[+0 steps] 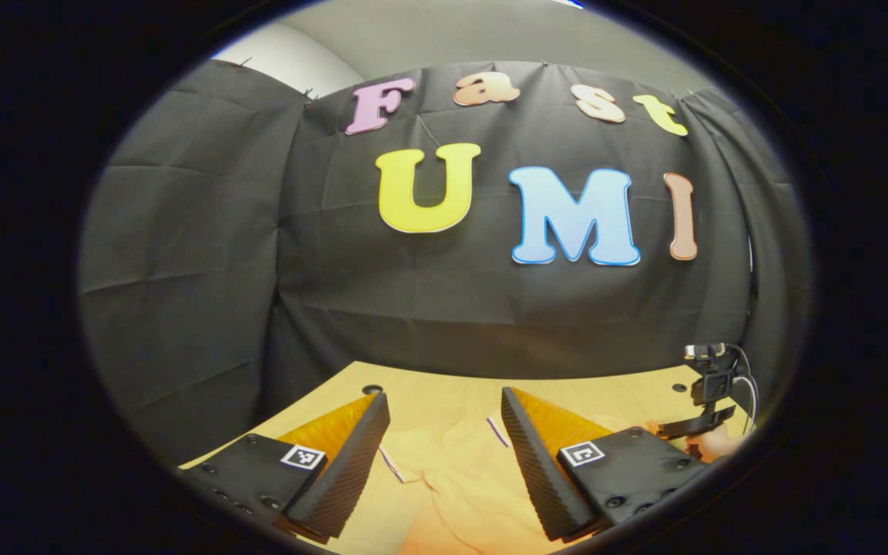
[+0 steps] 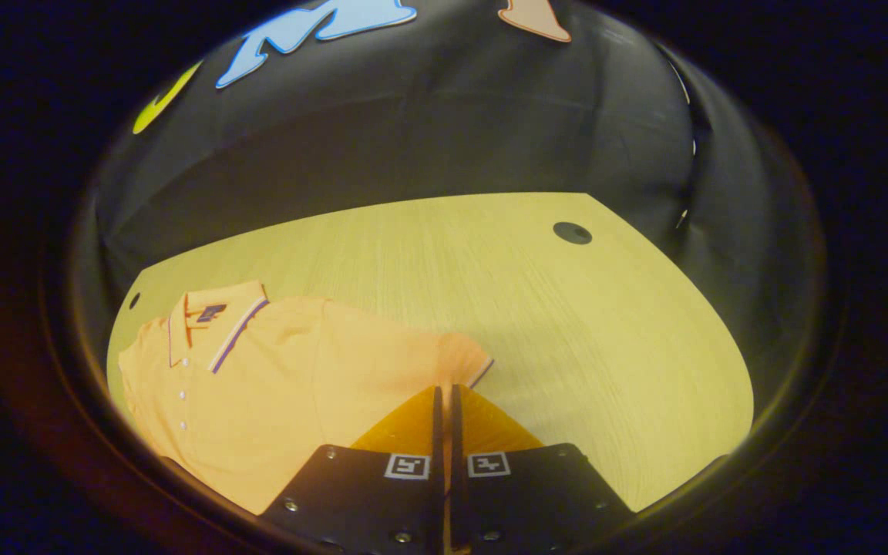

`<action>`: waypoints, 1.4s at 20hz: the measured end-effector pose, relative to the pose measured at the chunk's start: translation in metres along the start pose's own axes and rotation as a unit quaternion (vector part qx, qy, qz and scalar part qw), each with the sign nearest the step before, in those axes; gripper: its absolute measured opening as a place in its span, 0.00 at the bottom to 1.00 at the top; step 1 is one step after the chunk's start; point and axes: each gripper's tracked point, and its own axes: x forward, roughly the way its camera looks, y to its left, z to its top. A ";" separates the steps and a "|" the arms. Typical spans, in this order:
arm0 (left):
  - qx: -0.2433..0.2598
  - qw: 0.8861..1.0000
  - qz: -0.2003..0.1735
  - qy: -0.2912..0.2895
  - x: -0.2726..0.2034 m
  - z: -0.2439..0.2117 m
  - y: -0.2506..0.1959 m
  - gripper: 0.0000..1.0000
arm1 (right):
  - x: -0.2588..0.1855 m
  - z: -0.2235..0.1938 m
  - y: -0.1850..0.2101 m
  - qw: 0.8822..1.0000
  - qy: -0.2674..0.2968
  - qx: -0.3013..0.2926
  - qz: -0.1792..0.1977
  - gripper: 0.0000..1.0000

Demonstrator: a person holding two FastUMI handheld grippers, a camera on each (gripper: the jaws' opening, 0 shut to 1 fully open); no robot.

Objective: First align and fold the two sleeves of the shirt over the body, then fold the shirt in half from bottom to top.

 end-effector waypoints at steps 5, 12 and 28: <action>-0.008 1.000 0.008 -0.003 -0.002 0.000 0.001 0.95 | -0.026 0.031 0.021 0.996 -0.062 -0.053 0.020 0.04; -0.015 1.000 0.019 -0.008 -0.004 0.001 0.005 0.94 | -0.047 0.038 0.077 0.989 -0.080 -0.102 0.069 0.03; -0.021 0.999 0.045 0.006 -0.012 -0.006 0.013 0.94 | -0.041 -0.015 0.157 0.973 -0.013 -0.174 0.154 0.04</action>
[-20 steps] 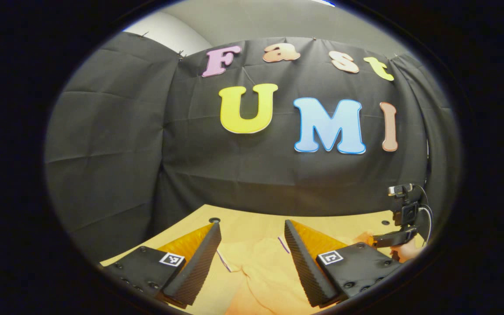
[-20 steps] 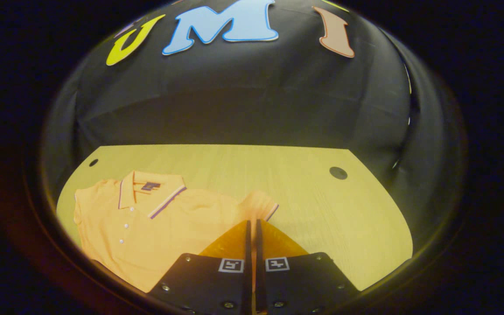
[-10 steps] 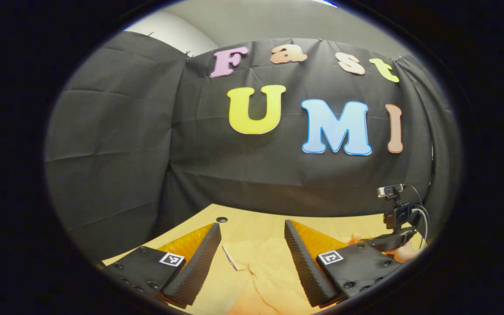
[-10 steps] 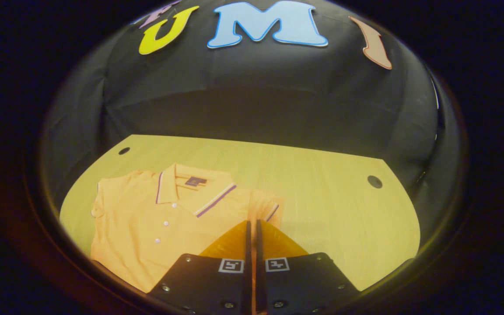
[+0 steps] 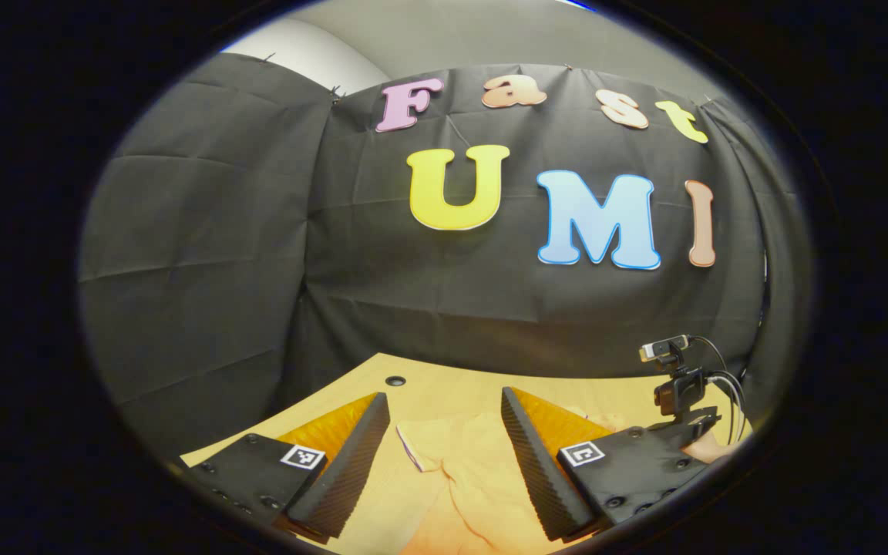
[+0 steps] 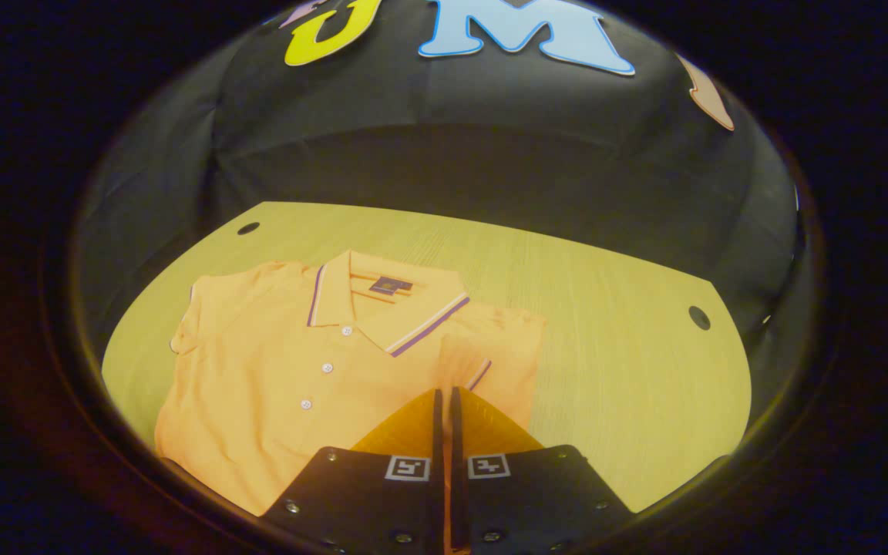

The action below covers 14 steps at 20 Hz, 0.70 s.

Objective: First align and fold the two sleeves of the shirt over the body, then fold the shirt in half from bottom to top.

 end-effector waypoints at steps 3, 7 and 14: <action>0.001 1.000 0.005 0.005 -0.001 -0.003 0.003 0.95 | 0.003 -0.010 0.010 1.000 0.017 -0.008 0.011 0.06; 0.002 1.000 0.006 0.004 0.000 -0.002 0.006 0.94 | 0.001 -0.009 0.017 1.000 0.017 -0.010 0.013 0.13; 0.000 1.000 -0.016 0.005 0.006 -0.004 0.004 0.94 | -0.012 0.004 0.024 1.000 0.007 0.015 0.005 0.46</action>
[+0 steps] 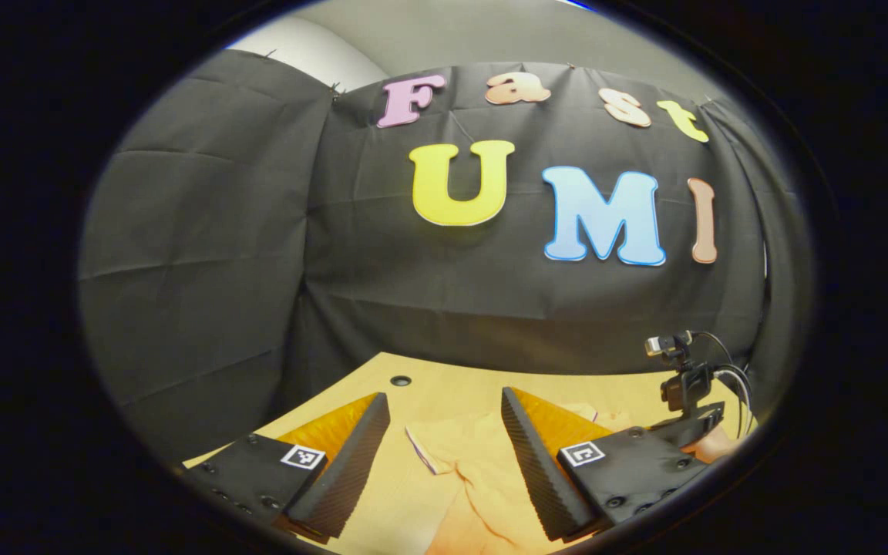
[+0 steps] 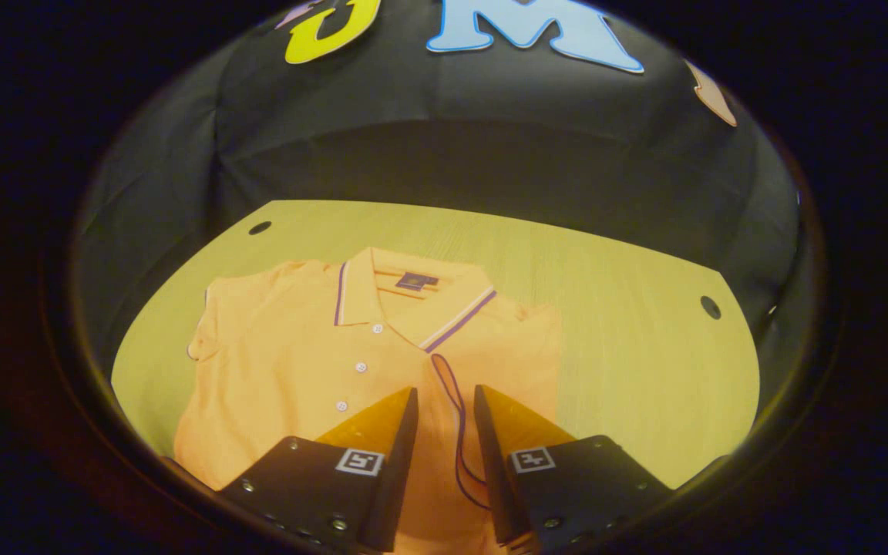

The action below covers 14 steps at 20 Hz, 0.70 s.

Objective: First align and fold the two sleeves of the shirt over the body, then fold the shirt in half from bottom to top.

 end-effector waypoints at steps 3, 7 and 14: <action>-0.001 1.000 -0.018 0.009 0.003 -0.005 -0.003 0.94 | -0.019 0.007 -0.001 1.000 -0.016 0.000 -0.016 0.69; -0.012 0.999 -0.036 0.024 0.007 -0.014 -0.007 0.94 | -0.056 0.022 0.002 0.998 -0.047 0.018 -0.036 0.96; -0.025 0.997 -0.054 0.052 0.015 -0.031 -0.007 0.94 | -0.137 0.046 0.014 0.991 -0.112 0.043 -0.064 0.97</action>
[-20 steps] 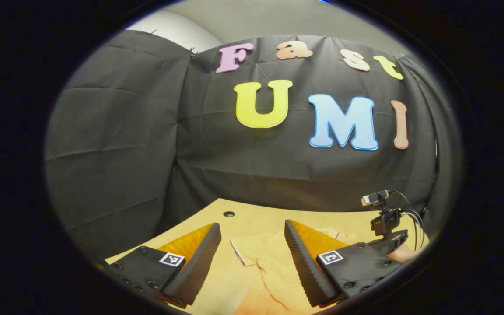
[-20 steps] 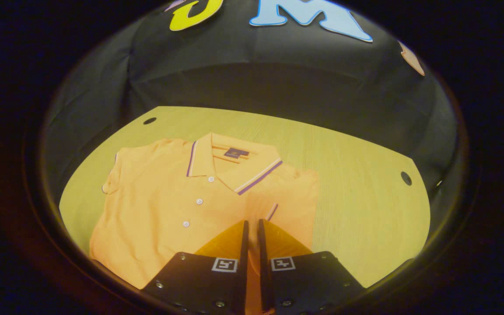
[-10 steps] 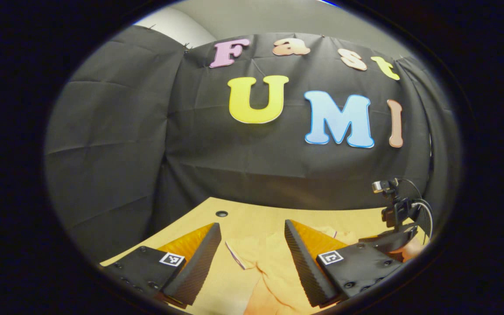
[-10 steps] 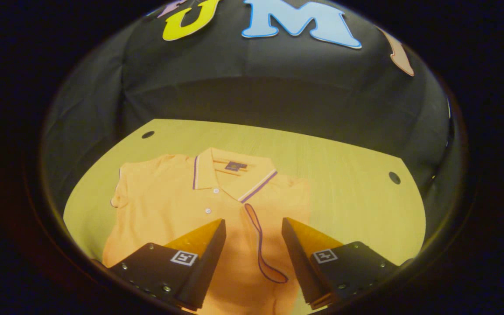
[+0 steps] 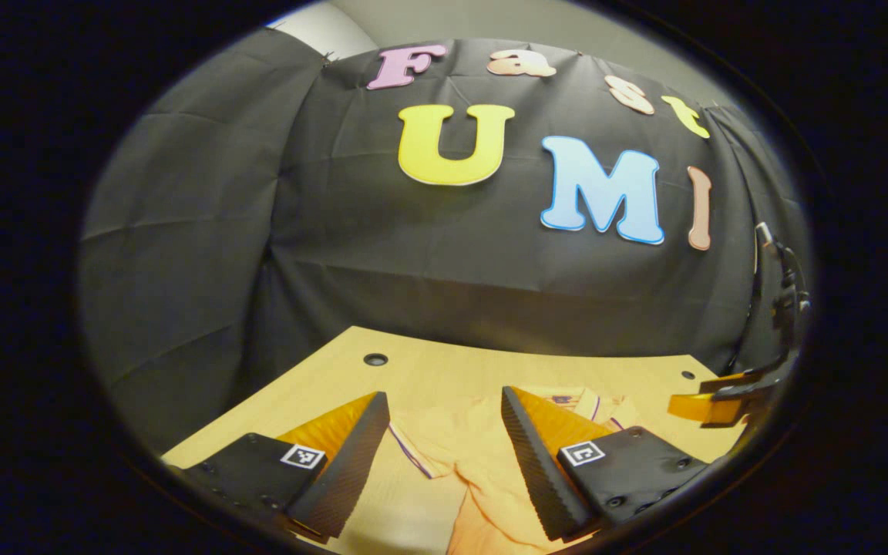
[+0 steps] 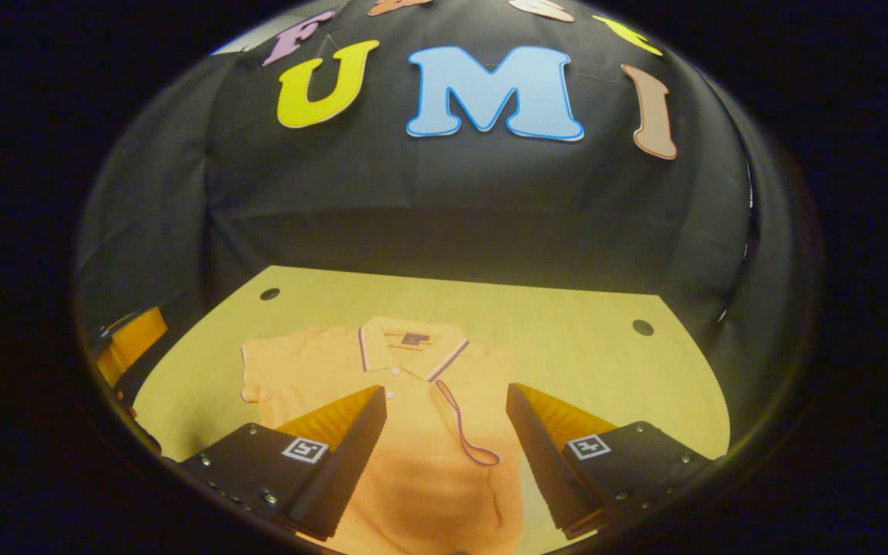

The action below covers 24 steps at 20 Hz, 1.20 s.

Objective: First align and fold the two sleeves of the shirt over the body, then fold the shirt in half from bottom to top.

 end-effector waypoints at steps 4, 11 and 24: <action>-0.004 1.000 0.007 0.015 0.004 -0.008 0.006 0.94 | -0.037 0.016 0.006 0.999 -0.033 0.014 -0.012 0.97; -0.003 0.999 -0.001 0.049 0.016 -0.024 0.009 0.95 | -0.082 0.025 0.020 0.997 -0.062 0.024 -0.043 0.97; -0.013 0.987 0.034 0.157 0.021 -0.070 0.025 0.94 | -0.123 0.004 0.051 0.998 -0.042 0.030 -0.044 0.96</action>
